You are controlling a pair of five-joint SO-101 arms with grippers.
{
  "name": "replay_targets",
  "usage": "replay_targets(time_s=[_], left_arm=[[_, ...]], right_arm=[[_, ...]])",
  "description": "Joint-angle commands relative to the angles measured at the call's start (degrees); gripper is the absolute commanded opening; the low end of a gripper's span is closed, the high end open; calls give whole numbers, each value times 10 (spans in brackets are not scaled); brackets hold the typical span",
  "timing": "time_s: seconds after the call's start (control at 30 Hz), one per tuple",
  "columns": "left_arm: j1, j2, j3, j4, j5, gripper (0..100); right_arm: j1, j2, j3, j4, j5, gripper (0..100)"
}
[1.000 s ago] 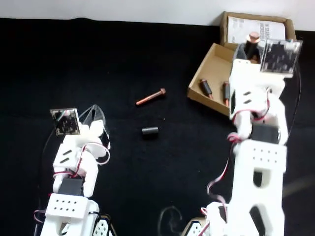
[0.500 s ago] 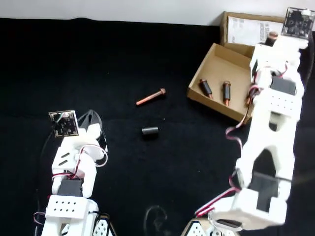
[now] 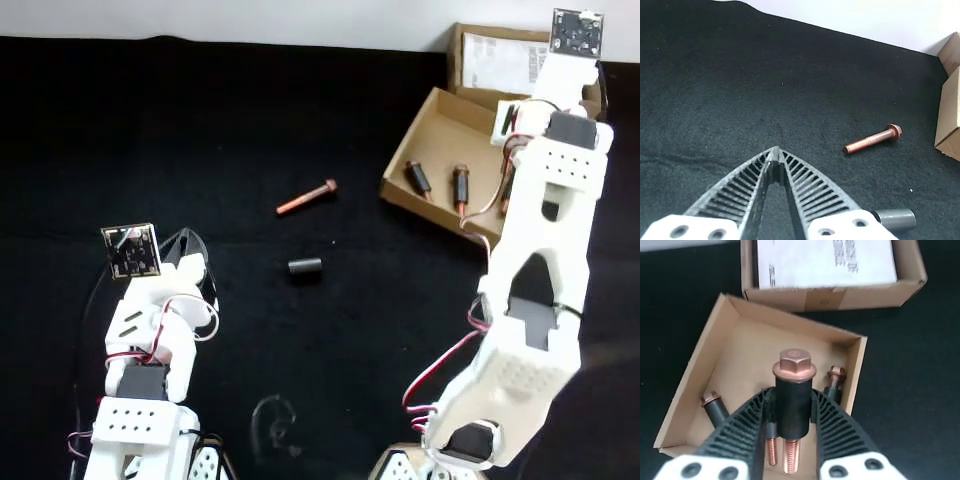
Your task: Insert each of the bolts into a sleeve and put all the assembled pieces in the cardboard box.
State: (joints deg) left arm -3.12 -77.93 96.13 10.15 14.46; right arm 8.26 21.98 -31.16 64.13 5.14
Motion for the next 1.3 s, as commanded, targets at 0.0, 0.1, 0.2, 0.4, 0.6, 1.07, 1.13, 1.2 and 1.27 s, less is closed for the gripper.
replay_targets(time_s=[0.0, 0.1, 0.2, 0.4, 0.6, 1.07, 1.13, 1.2, 1.27], left_arm=[[-6, -5, 15, 3, 2, 21], [-6, -5, 15, 4, 2, 21], [-6, -5, 15, 4, 2, 21], [-6, -5, 15, 4, 2, 22], [-4, -10, 15, 22, 2, 23], [-2, -10, 15, 24, 2, 23], [-2, -10, 15, 24, 2, 23], [-2, -10, 15, 24, 2, 23], [-2, -10, 15, 24, 2, 23]], right_arm=[[-13, 33, -91, 56, 51, 7], [-14, 86, -140, 95, 65, 7], [-15, 138, -192, 125, 66, 7], [-20, 231, -281, 136, 68, 7], [-22, 317, -343, 139, 120, 7], [-1, 337, -357, 148, 124, 116], [2, 337, -357, 148, 124, 166], [4, 334, -360, 160, 126, 174], [0, 320, -378, 193, 149, 174]])
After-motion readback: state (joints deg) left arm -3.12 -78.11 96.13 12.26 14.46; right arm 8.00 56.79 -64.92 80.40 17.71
